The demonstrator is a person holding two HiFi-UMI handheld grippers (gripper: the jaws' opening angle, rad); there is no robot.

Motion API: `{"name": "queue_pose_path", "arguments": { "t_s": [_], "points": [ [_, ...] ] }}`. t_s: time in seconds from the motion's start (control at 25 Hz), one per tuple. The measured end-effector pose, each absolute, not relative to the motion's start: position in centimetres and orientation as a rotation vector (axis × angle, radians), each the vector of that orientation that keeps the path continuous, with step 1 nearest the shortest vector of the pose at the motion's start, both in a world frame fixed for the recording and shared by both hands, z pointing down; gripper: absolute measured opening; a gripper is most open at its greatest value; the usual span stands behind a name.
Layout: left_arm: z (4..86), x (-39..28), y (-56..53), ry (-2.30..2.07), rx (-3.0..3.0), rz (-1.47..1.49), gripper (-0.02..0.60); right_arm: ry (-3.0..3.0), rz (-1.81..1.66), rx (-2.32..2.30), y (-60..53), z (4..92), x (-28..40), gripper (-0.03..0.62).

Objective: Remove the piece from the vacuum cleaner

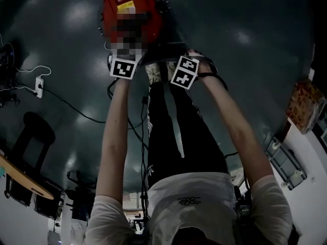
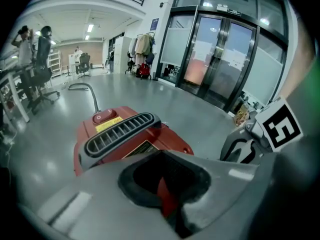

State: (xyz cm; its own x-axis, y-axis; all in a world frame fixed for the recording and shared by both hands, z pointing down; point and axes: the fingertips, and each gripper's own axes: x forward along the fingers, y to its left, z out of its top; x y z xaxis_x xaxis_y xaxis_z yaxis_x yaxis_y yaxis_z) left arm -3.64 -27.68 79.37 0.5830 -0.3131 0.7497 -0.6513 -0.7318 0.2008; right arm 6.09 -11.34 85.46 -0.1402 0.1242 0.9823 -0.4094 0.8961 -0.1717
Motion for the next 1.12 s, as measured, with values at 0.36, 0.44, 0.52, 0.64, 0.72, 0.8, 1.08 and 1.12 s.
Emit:
{"name": "queue_pose_path", "arguments": {
  "t_s": [0.36, 0.44, 0.52, 0.64, 0.72, 0.8, 1.08, 1.12],
  "points": [
    [79.4, -3.8, -27.6, -0.775, 2.355, 0.974, 0.000, -1.620, 0.319, 0.247, -11.1, 86.0, 6.3, 0.037],
    [79.3, -3.9, -27.6, -0.777, 2.355, 0.973, 0.000, -1.623, 0.324, 0.255, -10.7, 85.9, 6.1, 0.037],
    [79.4, -4.1, -27.6, -0.781, 2.357, 0.972, 0.000, -1.626, 0.341, 0.264, -10.6, 86.0, 5.8, 0.037],
    [79.4, -4.2, -27.6, -0.783, 2.360, 0.972, 0.000, -1.631, 0.342, 0.260, -10.5, 86.0, 5.7, 0.037],
    [79.4, -4.2, -27.6, -0.782, 2.360, 0.972, 0.000, -1.636, 0.334, 0.246, -10.0, 85.9, 5.6, 0.037],
    [79.5, -4.3, -27.7, -0.784, 2.358, 0.974, 0.000, -1.645, 0.333, 0.236, -9.4, 85.9, 5.3, 0.037],
    [79.5, -4.4, -27.8, -0.785, 2.356, 0.975, 0.000, -1.668, 0.378, 0.242, -7.6, 85.9, 4.4, 0.037],
    [79.5, -4.4, -27.8, -0.786, 2.357, 0.975, 0.000, -1.669, 0.384, 0.238, -7.4, 85.9, 4.3, 0.037]
  ]
}}
